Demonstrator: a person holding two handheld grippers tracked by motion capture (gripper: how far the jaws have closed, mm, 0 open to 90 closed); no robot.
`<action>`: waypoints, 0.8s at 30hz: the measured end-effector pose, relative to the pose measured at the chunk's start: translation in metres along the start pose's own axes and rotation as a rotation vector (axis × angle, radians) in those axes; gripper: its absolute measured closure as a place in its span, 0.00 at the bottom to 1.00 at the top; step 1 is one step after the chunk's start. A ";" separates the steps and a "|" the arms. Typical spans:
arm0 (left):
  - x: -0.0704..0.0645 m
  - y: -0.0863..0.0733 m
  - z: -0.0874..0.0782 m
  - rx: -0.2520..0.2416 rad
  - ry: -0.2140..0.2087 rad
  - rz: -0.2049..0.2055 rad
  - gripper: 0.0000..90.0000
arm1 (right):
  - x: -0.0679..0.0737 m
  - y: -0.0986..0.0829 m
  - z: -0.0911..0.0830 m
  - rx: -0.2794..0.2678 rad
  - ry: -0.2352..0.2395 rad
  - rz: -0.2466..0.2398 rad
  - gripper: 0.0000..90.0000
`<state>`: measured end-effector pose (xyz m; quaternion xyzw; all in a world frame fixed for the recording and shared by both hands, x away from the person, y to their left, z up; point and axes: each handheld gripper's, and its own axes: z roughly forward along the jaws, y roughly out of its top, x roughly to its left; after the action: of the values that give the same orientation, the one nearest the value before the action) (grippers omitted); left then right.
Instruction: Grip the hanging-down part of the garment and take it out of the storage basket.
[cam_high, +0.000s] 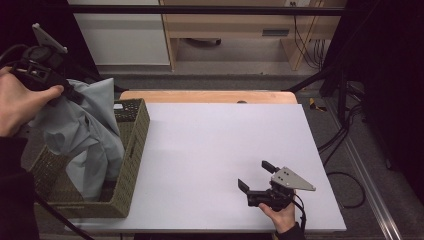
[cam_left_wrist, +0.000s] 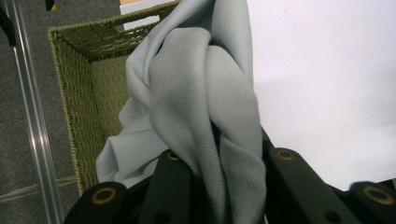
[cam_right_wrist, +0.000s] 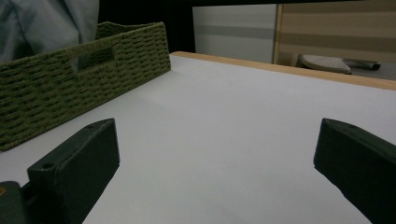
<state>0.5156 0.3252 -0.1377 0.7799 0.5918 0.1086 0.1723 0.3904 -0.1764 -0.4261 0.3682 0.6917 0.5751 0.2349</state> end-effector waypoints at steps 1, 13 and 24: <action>0.000 0.000 0.000 0.000 0.000 0.000 0.85 | 0.000 0.000 0.000 0.000 0.000 0.000 0.01; -0.001 0.004 0.002 0.017 -0.007 0.005 0.85 | 0.035 0.034 0.043 -0.047 0.127 -0.027 0.01; -0.002 0.005 0.003 0.019 -0.017 0.012 0.85 | 0.070 0.055 0.094 -0.029 0.226 -0.021 0.01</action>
<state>0.5205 0.3218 -0.1388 0.7860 0.5865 0.0974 0.1694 0.4300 -0.0594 -0.3876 0.2901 0.7092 0.6205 0.1668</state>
